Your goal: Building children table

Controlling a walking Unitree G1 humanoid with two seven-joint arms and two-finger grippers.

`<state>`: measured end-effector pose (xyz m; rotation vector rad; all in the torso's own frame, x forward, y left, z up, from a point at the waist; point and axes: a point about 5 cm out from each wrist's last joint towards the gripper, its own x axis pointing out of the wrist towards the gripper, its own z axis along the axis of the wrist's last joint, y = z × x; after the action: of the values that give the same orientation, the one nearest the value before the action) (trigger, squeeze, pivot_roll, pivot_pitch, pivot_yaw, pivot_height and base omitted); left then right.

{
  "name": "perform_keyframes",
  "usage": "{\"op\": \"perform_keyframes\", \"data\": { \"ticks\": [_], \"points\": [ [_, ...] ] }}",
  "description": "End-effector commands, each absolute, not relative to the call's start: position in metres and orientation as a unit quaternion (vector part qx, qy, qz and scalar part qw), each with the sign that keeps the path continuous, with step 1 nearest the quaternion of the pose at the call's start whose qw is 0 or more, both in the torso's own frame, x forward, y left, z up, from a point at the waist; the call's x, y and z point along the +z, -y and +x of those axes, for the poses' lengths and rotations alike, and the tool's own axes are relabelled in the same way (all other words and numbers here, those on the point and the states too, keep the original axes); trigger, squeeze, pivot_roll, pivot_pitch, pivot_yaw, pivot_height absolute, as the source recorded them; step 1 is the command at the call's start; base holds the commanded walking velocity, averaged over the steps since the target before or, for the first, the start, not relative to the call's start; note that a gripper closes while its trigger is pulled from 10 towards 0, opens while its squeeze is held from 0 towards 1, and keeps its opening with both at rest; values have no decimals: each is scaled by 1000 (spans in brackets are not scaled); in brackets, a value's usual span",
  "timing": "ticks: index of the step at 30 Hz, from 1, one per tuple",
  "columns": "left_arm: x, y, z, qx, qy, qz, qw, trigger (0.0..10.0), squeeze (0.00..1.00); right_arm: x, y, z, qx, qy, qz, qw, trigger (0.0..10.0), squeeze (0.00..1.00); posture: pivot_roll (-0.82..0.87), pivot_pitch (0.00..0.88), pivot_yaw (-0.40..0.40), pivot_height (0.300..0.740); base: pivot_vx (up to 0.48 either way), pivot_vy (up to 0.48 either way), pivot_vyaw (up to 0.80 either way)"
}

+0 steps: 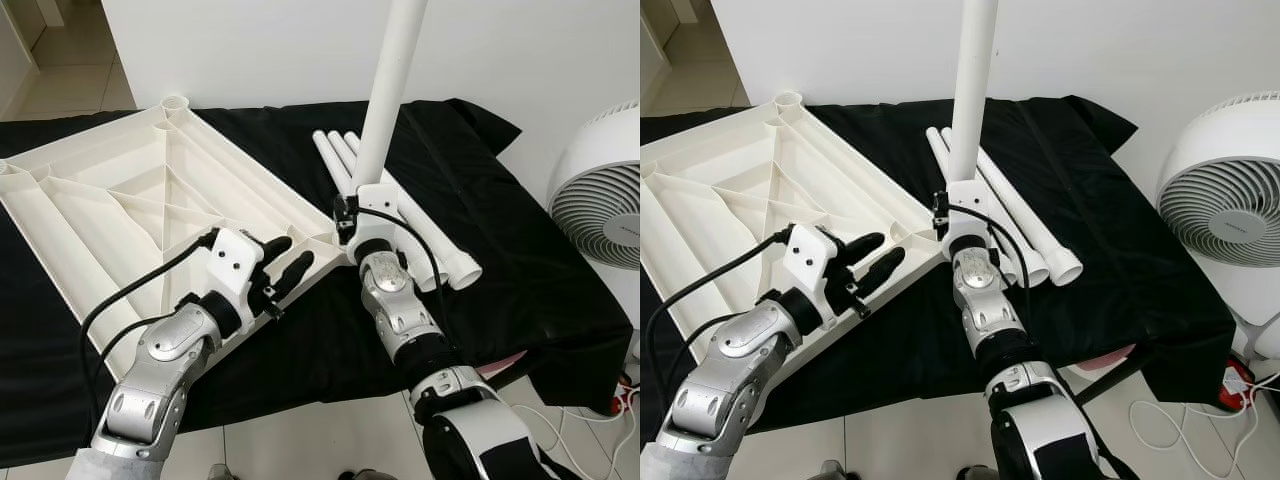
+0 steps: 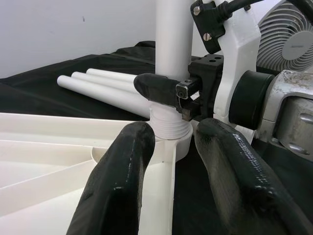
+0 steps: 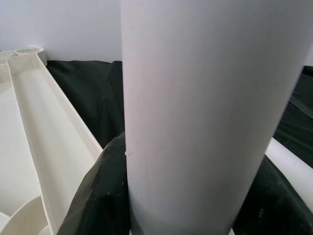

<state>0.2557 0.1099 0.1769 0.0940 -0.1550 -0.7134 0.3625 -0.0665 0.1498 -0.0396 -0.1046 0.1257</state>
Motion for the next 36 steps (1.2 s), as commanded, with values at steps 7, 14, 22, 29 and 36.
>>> {"op": "perform_keyframes", "data": {
  "ticks": [7, 14, 22, 29, 36],
  "points": [
    [175, -107, 255, -347, 77, 51, 933, 10000, 0, 115, 81, 358, 10, -31, -33, 999, 10000, 0, -5, 54, -29, 740, 0, 0, 0],
    [175, -107, 255, -347, 77, 52, 933, 10000, 0, 115, 86, 355, -36, -18, -23, 999, 10000, 0, -5, 54, -29, 740, 0, 0, 0],
    [176, -108, 255, -345, 77, 52, 934, 10000, 0, 118, 90, 353, -66, -1, -24, 998, 10000, 0, -1, 59, -30, 740, 0, 0, 0],
    [176, -108, 255, -343, 78, 51, 935, 10000, 0, 120, 88, 355, -60, 4, -22, 998, 10000, 0, 2, 66, -32, 740, 0, 0, 0],
    [177, -109, 256, -341, 80, 52, 935, 10000, 0, 124, 88, 357, -62, 12, -21, 998, 10000, 0, 1, 70, -29, 740, 0, 0, 0]
  ]
}}
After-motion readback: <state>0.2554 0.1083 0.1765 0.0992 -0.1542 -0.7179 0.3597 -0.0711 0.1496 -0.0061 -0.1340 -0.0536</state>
